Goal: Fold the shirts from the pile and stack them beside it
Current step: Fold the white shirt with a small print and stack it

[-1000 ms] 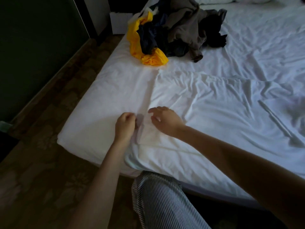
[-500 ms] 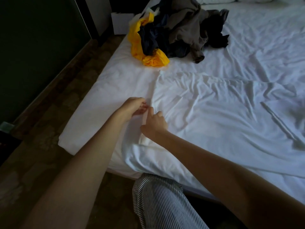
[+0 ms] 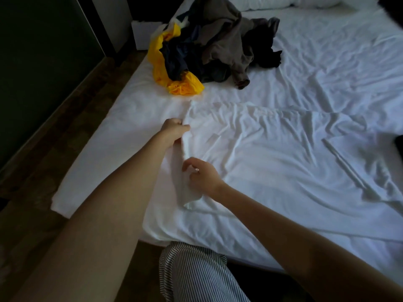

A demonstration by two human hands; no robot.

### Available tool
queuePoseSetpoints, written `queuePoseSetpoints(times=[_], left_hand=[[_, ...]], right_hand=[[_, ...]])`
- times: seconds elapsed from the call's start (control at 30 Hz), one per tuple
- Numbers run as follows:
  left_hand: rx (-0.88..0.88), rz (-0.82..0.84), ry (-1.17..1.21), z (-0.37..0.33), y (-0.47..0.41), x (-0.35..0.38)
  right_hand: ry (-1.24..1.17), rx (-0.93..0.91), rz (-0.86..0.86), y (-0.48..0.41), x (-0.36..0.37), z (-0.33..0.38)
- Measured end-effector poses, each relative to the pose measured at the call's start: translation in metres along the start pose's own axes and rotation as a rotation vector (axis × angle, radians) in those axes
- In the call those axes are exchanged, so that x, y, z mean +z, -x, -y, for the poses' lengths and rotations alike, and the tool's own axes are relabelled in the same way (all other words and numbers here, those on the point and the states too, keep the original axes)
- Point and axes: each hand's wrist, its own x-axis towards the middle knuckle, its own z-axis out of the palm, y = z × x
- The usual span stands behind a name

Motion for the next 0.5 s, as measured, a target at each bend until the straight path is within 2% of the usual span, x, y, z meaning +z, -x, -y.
queuePoseSetpoints(times=[0.17, 0.3, 0.5], left_hand=[[-0.058, 0.052, 0.273, -0.012, 0.011, 0.006], [-0.067, 0.102, 0.463, -0.037, 0.023, 0.012], [-0.001, 0.196, 0.521, -0.08, 0.046, 0.044]], right_hand=[[-0.26, 0.033, -0.068, 0.014, -0.022, -0.012], [-0.344, -0.016, -0.128, 0.033, -0.053, -0.02], [-0.453, -0.048, -0.152, 0.06, -0.106, -0.032]])
